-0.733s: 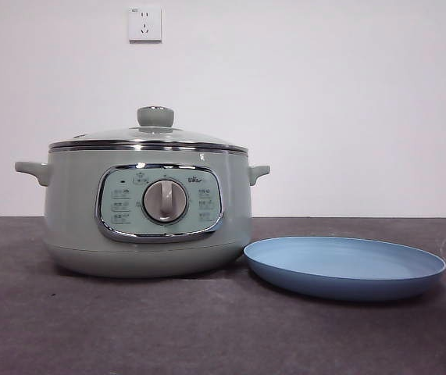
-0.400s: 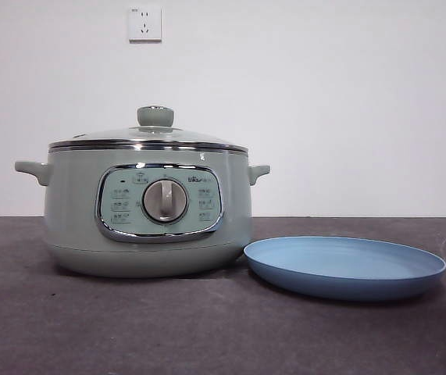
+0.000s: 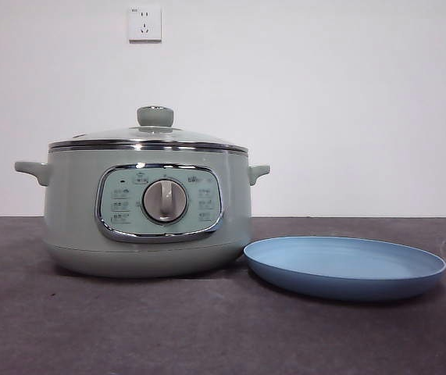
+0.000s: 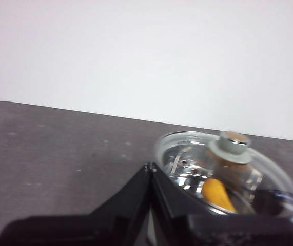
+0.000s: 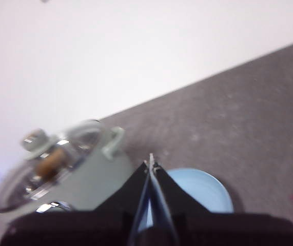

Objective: Take the corn out from the steamer,put the corn on the plate,close the lid

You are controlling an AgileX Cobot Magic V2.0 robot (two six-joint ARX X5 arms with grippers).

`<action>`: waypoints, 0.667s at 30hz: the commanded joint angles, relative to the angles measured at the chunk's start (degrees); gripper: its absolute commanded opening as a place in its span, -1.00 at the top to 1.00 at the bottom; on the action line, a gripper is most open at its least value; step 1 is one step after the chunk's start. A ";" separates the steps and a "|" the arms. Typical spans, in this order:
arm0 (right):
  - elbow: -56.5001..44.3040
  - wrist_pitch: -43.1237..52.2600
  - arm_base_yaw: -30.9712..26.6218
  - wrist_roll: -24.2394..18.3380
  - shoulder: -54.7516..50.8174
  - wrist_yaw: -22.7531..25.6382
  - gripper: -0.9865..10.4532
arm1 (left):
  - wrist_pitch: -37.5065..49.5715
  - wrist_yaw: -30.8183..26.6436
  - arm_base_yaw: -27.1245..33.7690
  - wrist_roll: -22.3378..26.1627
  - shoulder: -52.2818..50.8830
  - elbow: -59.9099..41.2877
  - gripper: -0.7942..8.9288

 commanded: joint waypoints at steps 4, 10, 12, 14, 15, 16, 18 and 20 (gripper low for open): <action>11.56 -3.15 0.09 -5.16 10.99 -5.81 0.85 | -2.64 6.95 0.15 -0.31 7.26 7.32 0.85; 26.69 -13.31 0.09 -15.96 26.18 -14.14 0.85 | -6.54 14.84 0.15 -0.09 16.76 15.28 0.85; 32.20 -17.73 0.15 -19.65 31.23 -16.41 0.85 | -8.79 16.79 0.15 2.03 19.89 18.34 0.85; 37.16 -21.75 0.50 -22.71 35.67 -18.03 0.85 | -11.37 18.29 0.13 4.31 22.69 21.29 0.85; 39.71 -23.82 0.81 -24.13 37.90 -18.47 0.85 | -12.96 19.21 0.13 5.51 24.17 22.88 0.85; 41.81 -25.51 1.18 -25.16 39.74 -18.43 0.85 | -14.47 19.98 0.11 6.43 25.42 24.24 0.85; 46.27 -29.05 2.21 -27.63 43.58 -18.43 0.85 | -17.62 20.68 0.09 8.76 28.20 27.15 0.85; 49.99 -32.20 3.56 -29.35 46.86 -18.45 0.85 | -20.61 20.76 0.09 10.62 30.75 29.79 0.85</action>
